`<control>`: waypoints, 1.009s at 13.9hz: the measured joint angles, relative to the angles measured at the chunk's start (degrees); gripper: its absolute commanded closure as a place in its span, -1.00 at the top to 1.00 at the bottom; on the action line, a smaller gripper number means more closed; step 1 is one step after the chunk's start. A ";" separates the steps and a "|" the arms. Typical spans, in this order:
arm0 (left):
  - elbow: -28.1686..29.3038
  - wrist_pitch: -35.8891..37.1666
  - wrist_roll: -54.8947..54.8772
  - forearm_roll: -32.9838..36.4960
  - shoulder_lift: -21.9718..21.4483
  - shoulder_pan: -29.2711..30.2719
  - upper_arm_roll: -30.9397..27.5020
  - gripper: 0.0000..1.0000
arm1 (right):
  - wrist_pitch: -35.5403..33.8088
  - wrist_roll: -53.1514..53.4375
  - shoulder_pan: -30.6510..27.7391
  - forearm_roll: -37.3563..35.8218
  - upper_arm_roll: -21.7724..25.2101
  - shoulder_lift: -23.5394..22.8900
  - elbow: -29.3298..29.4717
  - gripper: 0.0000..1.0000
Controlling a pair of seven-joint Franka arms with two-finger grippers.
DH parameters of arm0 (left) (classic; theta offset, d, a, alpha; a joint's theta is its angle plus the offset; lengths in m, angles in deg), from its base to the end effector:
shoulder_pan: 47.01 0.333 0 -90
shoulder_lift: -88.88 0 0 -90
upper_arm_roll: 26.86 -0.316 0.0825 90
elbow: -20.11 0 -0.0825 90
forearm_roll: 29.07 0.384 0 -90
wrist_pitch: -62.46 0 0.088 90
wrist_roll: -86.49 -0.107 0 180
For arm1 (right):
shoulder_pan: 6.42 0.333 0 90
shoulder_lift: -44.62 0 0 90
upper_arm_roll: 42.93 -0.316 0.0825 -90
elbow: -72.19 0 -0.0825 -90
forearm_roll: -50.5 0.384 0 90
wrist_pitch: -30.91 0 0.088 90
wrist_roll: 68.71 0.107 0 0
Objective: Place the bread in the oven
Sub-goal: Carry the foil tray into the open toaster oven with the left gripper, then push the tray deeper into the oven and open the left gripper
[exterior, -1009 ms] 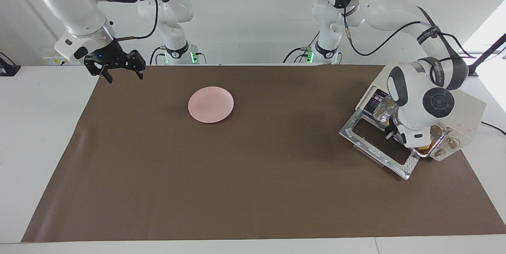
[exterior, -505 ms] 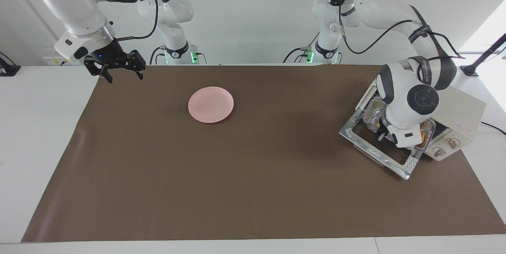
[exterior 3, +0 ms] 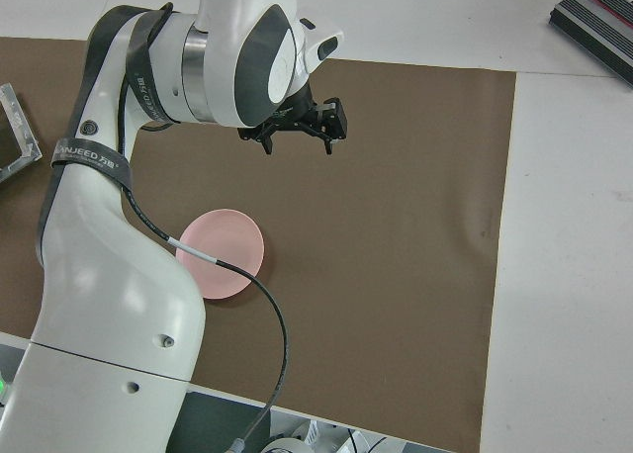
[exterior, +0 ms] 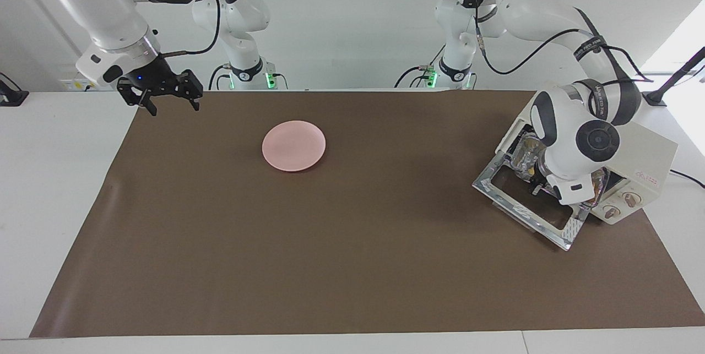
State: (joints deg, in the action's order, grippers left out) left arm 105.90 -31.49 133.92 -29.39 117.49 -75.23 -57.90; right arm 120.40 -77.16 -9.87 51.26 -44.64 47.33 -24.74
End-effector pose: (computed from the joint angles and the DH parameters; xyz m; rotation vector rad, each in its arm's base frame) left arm 0.6498 -0.0205 0.3948 -2.5376 -1.1634 0.2399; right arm 0.5352 -0.0145 0.5927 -3.1146 -0.1818 0.1267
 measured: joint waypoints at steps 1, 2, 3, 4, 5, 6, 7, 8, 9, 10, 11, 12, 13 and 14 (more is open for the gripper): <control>0.02 0.00 -0.43 0.00 -0.04 0.73 -0.02 -1.00 | 0.00 0.00 0.00 0.00 0.00 0.00 0.00 1.00; 0.04 0.00 -0.55 0.00 -0.05 1.10 -0.05 -1.00 | -0.03 0.00 0.00 0.00 0.00 0.00 0.00 1.00; 0.07 0.01 -0.55 0.00 -0.05 1.23 -0.05 -1.00 | -0.36 0.00 0.00 0.00 0.00 0.00 0.00 1.00; 0.11 0.04 -0.55 0.00 -0.04 1.26 -0.05 -1.00 | -1.12 0.00 0.00 0.00 0.00 0.01 0.00 1.00; 0.14 0.07 -0.55 0.00 -0.05 1.27 -0.05 -1.00 | -1.76 0.00 0.00 0.00 0.00 0.02 0.00 1.00; 0.23 0.09 -0.55 0.00 -0.04 1.28 -0.10 -1.00 | -1.92 0.00 0.00 0.00 0.00 0.02 0.00 1.00; 0.34 0.14 -0.55 0.00 -0.05 1.30 -0.27 -1.00 | -1.93 0.00 0.00 0.00 -0.01 0.02 0.00 1.00; 0.50 0.28 -0.55 0.00 -0.05 1.33 -0.49 -1.00 | -1.93 0.00 0.01 0.00 -0.02 0.02 0.00 1.00; 0.64 0.60 -0.55 0.00 -0.05 1.39 -0.60 -1.00 | -1.93 0.00 0.01 0.00 -0.03 0.02 0.00 1.00; 0.73 1.25 -0.56 0.01 -0.06 1.45 -0.65 -1.00 | -1.93 0.00 0.02 0.00 -0.03 0.02 0.00 1.00; 0.75 1.76 -0.58 0.01 -0.10 1.46 -0.69 -1.00 | -1.93 0.00 0.01 0.00 -0.03 0.02 0.00 1.00; 0.76 2.10 -0.59 0.02 -0.25 1.46 -0.70 -1.00 | -1.93 0.00 0.01 0.00 -0.03 0.03 0.00 1.00; 0.76 2.57 -0.63 0.02 -0.48 1.46 -0.70 -1.00 | -1.93 0.00 0.01 0.00 -0.03 0.03 0.00 1.00; 0.80 3.14 -0.82 0.02 -0.79 1.46 -0.70 -1.00 | -1.93 0.00 0.02 0.00 -0.03 0.03 0.00 1.00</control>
State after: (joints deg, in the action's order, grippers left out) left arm 106.70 -28.35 133.10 -29.37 116.69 -73.77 -58.60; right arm 118.46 -77.16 -9.86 51.26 -44.67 47.36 -24.74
